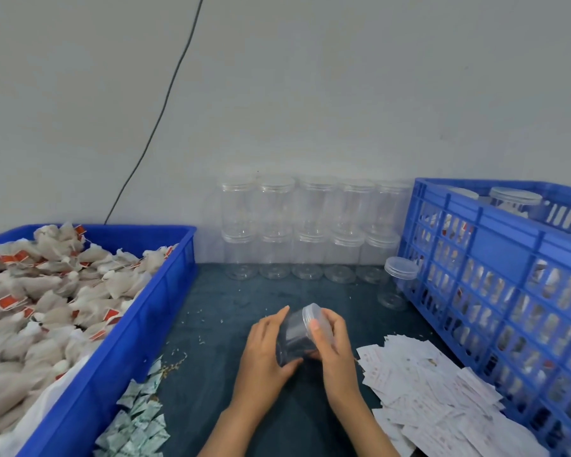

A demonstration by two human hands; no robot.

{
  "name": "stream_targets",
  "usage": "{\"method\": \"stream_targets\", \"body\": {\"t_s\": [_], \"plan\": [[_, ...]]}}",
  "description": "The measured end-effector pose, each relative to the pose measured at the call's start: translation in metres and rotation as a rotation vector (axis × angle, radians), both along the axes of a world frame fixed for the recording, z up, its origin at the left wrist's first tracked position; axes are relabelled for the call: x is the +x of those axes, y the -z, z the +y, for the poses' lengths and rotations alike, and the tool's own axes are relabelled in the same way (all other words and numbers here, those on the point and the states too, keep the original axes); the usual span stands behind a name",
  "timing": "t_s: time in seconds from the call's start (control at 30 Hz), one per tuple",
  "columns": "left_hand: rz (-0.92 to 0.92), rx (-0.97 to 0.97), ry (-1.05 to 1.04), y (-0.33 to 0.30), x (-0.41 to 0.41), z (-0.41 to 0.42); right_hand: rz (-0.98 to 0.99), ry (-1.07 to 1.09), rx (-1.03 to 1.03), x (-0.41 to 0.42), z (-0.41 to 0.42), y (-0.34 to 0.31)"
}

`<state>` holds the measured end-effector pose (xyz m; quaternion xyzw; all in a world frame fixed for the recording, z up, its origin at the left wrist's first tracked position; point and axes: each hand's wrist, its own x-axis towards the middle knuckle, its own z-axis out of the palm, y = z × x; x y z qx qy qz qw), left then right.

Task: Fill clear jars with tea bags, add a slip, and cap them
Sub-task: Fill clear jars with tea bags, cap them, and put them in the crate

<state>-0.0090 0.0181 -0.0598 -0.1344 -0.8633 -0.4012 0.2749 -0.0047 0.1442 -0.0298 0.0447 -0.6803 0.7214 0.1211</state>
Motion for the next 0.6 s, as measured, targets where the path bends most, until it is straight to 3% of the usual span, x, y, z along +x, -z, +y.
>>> {"method": "stream_targets", "body": {"t_s": [0.17,0.33,0.6], "plan": [[0.032,-0.053,-0.013,0.001,0.002,0.000,0.002,0.040,0.284,-0.001,0.008,0.005],[0.054,-0.132,-0.024,-0.006,0.005,-0.002,0.061,0.070,0.306,-0.005,0.014,0.002],[-0.081,0.020,-0.012,-0.009,0.006,-0.015,0.336,-0.144,0.509,0.001,0.021,-0.002]]}}
